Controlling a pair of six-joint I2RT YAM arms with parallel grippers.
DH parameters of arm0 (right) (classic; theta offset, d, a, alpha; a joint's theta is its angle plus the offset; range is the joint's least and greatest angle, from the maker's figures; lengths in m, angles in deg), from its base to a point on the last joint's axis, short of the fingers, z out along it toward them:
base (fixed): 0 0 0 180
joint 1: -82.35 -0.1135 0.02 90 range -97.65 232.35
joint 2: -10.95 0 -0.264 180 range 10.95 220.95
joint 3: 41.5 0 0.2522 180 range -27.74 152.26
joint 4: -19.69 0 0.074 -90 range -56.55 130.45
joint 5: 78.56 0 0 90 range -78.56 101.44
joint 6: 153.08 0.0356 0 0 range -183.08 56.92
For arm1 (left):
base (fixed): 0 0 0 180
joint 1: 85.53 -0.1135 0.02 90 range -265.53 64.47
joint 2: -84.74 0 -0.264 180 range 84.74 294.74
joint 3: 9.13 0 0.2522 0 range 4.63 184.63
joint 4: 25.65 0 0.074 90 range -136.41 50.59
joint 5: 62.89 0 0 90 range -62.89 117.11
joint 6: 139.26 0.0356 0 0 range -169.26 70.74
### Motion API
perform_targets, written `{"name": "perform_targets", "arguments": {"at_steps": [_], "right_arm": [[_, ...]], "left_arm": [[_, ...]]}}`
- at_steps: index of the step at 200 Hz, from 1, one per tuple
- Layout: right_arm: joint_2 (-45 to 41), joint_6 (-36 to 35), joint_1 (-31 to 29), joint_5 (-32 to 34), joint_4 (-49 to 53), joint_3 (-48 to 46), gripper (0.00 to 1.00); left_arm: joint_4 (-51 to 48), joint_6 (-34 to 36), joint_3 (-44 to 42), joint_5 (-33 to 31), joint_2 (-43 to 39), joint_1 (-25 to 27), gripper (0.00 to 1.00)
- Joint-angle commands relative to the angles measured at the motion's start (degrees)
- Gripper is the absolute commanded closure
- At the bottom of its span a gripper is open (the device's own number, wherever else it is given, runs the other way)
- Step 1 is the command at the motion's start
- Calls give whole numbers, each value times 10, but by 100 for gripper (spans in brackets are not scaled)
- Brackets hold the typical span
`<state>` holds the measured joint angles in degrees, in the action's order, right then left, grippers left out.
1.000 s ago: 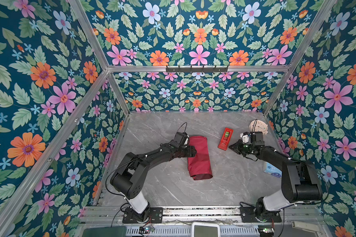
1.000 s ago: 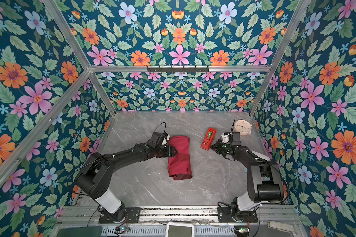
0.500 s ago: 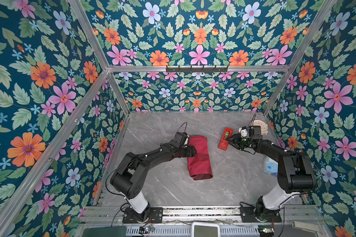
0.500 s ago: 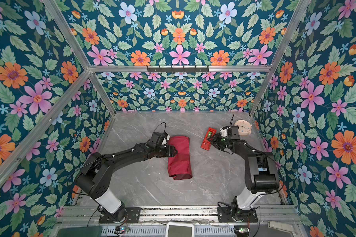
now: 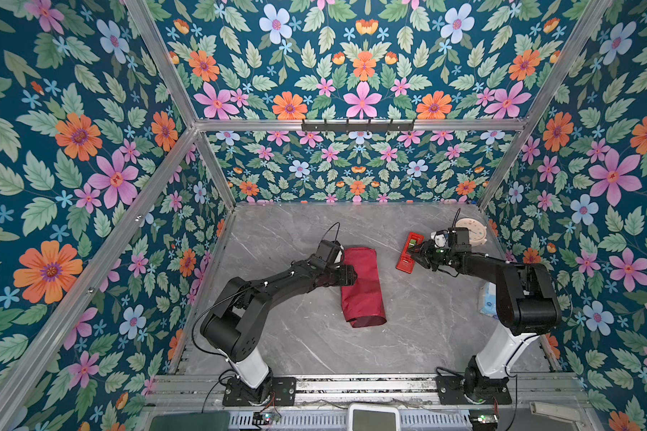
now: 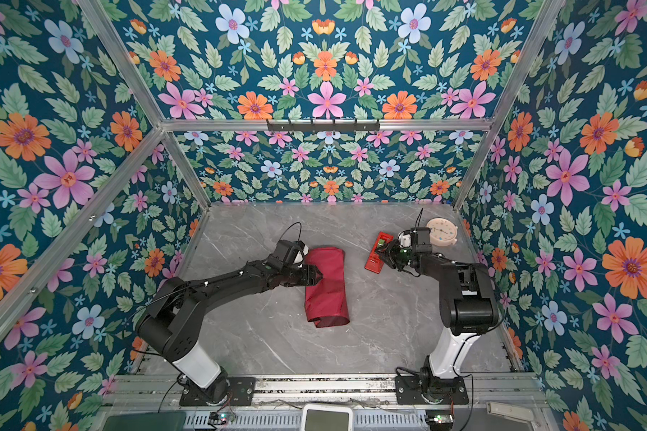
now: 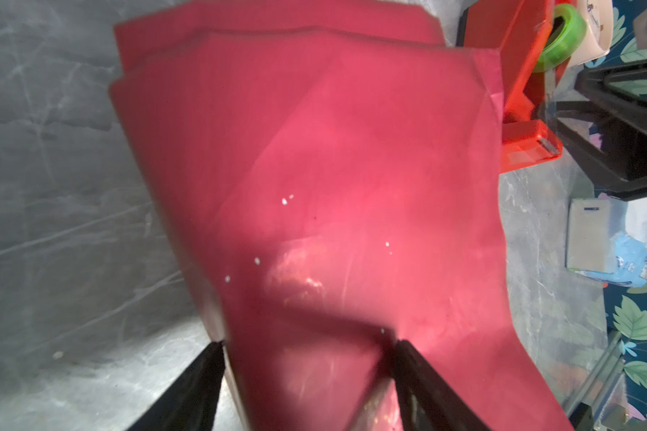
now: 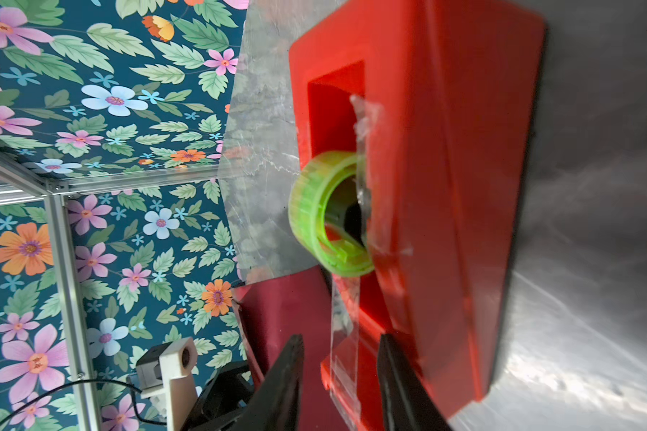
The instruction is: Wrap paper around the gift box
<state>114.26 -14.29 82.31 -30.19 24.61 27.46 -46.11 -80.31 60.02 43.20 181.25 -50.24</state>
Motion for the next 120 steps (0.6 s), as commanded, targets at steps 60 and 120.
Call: {"name": "perform_targets", "arguments": {"at_steps": [60, 120], "right_arm": [[12, 77, 0, 22, -59, -41, 76], [24, 93, 0, 15, -79, -45, 81]], "left_arm": [[-90, 15, -3, -61, 14, 0, 27], [-93, 15, -3, -62, 13, 0, 27]]}}
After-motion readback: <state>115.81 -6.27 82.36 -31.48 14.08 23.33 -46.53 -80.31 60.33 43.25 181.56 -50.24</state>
